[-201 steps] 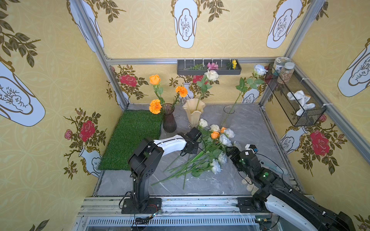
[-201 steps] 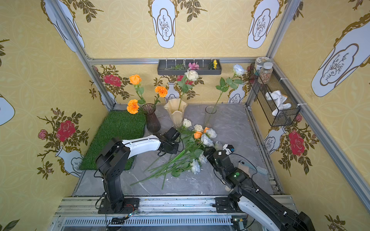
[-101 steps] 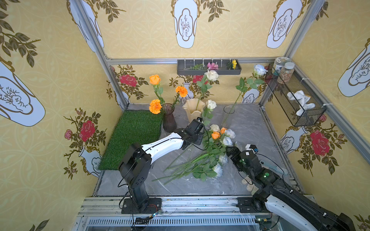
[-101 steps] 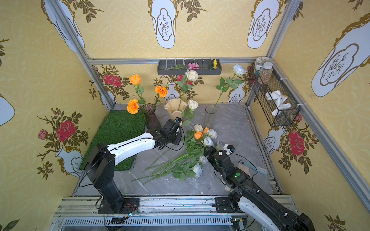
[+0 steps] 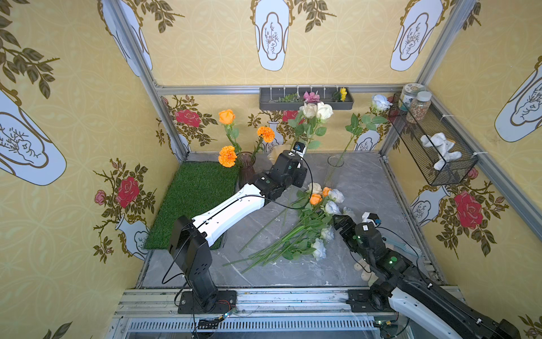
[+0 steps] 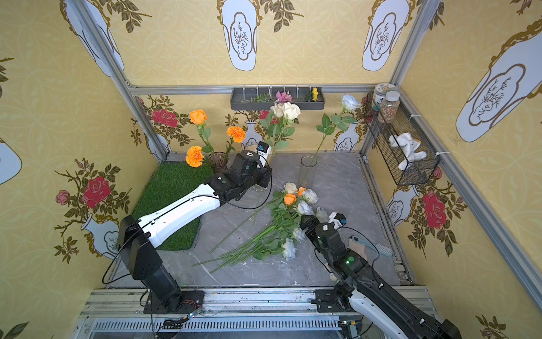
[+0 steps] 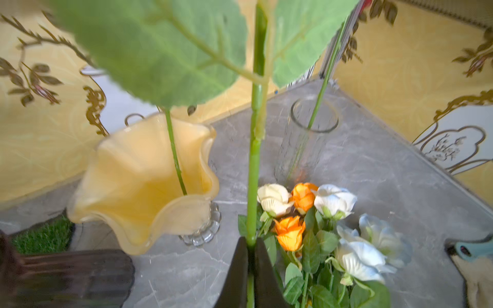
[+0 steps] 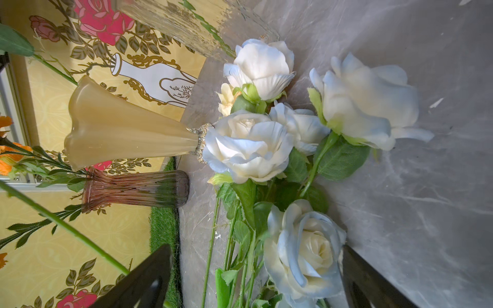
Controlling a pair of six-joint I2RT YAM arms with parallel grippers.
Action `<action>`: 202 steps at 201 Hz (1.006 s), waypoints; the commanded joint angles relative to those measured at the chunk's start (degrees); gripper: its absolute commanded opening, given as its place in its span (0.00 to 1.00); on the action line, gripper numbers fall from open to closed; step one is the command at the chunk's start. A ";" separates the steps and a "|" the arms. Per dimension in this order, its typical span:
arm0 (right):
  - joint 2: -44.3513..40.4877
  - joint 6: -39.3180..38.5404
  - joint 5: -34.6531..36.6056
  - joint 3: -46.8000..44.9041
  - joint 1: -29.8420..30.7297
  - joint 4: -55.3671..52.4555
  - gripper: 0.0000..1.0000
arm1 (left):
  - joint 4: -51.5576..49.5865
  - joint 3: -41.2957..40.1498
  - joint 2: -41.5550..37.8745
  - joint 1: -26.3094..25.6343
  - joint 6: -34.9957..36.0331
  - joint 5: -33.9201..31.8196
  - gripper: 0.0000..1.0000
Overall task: Arrange the flowers in different vases according to their colors
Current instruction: Pick up the flower at the center of the board, then insert the flower into the vase.
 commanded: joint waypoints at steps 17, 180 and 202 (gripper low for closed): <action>-1.04 -0.54 2.14 -0.58 0.02 1.80 0.97 | 5.25 2.48 -3.51 0.25 6.06 -2.64 0.00; -2.38 -1.72 2.87 -2.25 0.07 4.89 0.97 | 18.47 26.69 10.58 13.12 5.58 6.19 0.00; -2.19 -2.10 2.74 -2.59 0.08 5.78 0.97 | 19.56 27.60 12.80 14.93 3.46 7.93 0.00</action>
